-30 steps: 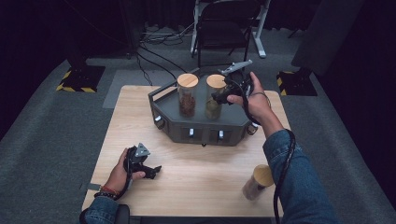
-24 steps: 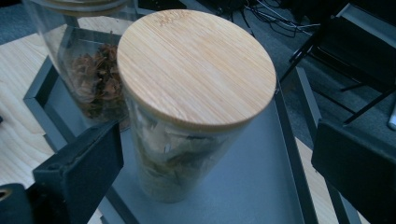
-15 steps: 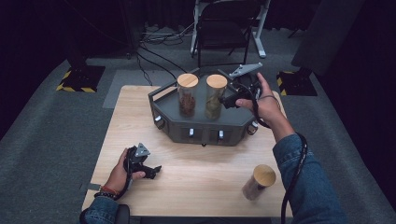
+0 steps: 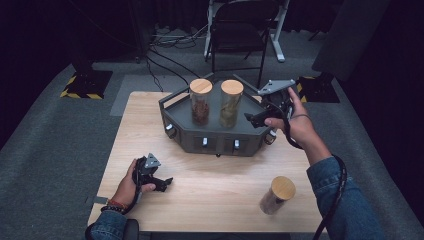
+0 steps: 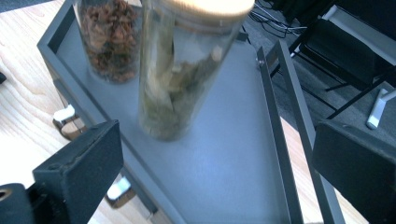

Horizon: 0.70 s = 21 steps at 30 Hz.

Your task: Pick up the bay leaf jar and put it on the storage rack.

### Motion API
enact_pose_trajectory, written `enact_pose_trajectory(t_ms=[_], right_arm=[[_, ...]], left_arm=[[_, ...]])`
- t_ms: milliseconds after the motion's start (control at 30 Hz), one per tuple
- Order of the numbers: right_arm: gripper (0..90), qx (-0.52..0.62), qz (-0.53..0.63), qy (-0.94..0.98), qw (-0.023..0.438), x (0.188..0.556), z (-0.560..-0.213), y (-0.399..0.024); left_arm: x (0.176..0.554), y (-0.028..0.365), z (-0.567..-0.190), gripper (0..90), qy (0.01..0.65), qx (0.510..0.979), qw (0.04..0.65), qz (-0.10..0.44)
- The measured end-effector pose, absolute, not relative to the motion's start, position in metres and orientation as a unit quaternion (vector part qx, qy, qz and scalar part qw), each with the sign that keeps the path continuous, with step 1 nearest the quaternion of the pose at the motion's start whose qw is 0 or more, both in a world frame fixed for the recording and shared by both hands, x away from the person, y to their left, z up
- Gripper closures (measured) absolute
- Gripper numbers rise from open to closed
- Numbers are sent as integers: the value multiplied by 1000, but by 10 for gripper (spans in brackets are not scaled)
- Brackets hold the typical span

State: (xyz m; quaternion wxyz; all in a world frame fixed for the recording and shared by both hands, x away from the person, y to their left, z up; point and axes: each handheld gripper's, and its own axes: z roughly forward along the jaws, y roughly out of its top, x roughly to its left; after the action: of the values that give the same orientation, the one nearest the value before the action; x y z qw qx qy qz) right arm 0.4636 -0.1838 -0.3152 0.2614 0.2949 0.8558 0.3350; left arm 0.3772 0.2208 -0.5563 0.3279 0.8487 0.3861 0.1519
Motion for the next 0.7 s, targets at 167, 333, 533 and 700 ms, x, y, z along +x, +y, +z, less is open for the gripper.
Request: enact_pose_trajectory(t_ms=[167,333,533,700], right_arm=[[22,290,334,859,259,450,-320,-192],[22,291,335,860,252,436,-324,-200],[22,296,326,861,254,422,-335,-214],[22,310,305,861,264,415,-345,-227]], left_arm=[[377,221,-556,3,386,849,328,152],[377,221,-556,4,386,849,328,152],[377,221,-556,3,386,849,328,152],[377,221,-556,3,386,849,328,152]])
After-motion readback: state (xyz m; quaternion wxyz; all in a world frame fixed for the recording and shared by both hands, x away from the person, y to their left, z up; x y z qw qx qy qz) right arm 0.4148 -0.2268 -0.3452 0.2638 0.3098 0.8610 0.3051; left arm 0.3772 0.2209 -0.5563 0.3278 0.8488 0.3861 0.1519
